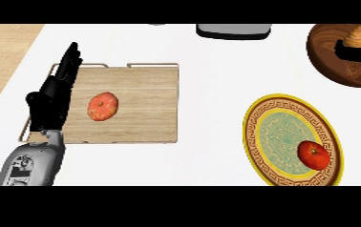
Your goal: Pick the croissant from the plate and place it in the bowl
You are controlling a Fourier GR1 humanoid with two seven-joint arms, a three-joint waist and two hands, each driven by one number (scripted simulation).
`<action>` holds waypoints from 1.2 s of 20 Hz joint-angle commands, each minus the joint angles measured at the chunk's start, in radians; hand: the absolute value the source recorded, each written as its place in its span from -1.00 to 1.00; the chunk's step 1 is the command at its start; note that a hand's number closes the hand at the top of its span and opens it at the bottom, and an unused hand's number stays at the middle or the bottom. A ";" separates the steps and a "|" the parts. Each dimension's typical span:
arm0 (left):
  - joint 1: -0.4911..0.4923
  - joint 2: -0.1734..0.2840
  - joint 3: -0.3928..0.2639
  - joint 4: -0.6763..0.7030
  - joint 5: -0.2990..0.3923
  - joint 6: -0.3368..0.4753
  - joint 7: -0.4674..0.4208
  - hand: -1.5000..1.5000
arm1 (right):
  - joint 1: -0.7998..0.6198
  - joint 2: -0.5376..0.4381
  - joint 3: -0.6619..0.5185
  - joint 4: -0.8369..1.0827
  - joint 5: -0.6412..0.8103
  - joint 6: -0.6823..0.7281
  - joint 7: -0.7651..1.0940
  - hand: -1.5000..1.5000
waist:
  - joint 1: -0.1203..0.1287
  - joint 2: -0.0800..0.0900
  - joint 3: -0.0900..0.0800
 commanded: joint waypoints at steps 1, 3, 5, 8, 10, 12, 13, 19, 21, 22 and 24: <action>-0.020 -0.014 0.001 0.011 0.005 0.004 -0.017 0.00 | -0.030 -0.072 -0.051 0.135 -0.015 -0.026 -0.061 1.00 | 0.015 0.009 0.002; -0.004 -0.007 0.003 -0.003 0.013 -0.008 -0.017 0.00 | -0.027 -0.078 -0.097 0.157 -0.071 0.002 -0.101 1.00 | 0.021 0.010 0.004; 0.015 -0.033 -0.026 -0.010 0.001 0.000 -0.027 0.00 | -0.052 -0.066 -0.123 0.196 -0.098 0.041 -0.068 1.00 | 0.032 0.012 0.004; 0.009 -0.012 -0.016 -0.017 -0.004 -0.006 -0.018 0.00 | -0.061 -0.066 -0.148 0.229 -0.135 0.126 -0.121 -1.00 | 0.037 0.011 0.005; -0.033 -0.002 0.009 0.016 0.004 -0.004 -0.020 0.00 | -0.053 -0.077 -0.187 0.220 -0.184 0.181 -0.204 -1.00 | 0.026 0.018 0.007; -0.050 -0.034 -0.027 0.003 -0.010 0.007 0.015 0.00 | -0.063 -0.056 -0.213 0.217 -0.214 0.181 -0.255 -1.00 | 0.028 0.017 0.008; -0.024 -0.028 -0.013 0.007 -0.010 0.013 0.004 0.00 | -0.053 -0.096 -0.233 0.217 -0.237 0.231 -0.295 -1.00 | 0.023 0.014 0.007; -0.009 -0.034 -0.031 -0.014 -0.036 0.025 0.003 0.00 | -0.022 -0.094 -0.334 0.217 -0.335 0.209 -0.443 -1.00 | 0.011 0.007 0.006; -0.021 -0.007 0.003 -0.014 -0.001 -0.003 0.023 0.00 | -0.007 -0.112 -0.367 0.230 -0.367 0.234 -0.472 -1.00 | 0.011 0.007 0.005; 0.003 -0.017 -0.013 0.005 -0.012 -0.004 -0.031 0.00 | -0.037 -0.113 -0.356 0.244 -0.355 0.235 -0.450 -1.00 | 0.015 0.008 0.003; 0.025 -0.025 -0.015 -0.042 -0.014 0.009 0.001 0.00 | 0.022 -0.140 -0.409 0.252 -0.414 0.310 -0.511 -1.00 | 0.001 -0.001 0.004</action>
